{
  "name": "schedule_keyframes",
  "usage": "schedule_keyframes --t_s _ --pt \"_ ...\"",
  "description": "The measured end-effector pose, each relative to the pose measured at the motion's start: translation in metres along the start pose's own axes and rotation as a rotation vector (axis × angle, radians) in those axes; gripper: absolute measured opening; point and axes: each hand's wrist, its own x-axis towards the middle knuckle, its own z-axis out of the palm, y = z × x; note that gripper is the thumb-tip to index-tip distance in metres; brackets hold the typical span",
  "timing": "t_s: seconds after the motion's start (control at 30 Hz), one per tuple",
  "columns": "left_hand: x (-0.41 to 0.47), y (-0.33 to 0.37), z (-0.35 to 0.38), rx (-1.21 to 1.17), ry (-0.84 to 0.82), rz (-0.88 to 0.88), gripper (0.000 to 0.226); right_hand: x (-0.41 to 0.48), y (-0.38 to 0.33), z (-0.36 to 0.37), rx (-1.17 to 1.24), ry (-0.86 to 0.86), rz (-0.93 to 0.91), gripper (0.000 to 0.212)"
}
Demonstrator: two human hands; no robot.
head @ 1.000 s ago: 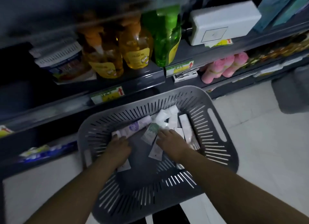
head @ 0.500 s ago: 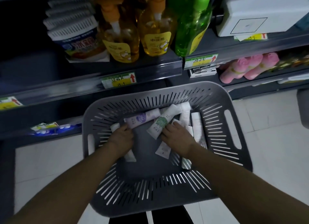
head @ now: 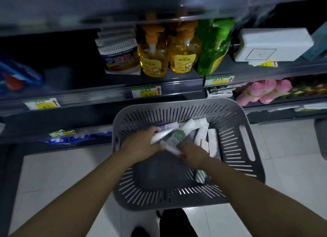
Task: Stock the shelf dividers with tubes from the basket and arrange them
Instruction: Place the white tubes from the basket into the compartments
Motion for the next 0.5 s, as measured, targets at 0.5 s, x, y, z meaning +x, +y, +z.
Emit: schedule_keyframes --t_s 0.5 --pt "-0.156 -0.005 -0.080 -1.068 0.448 -0.139 0.018 -0.089 -0.163 -0.069 1.360 0.248 -0.043 0.025"
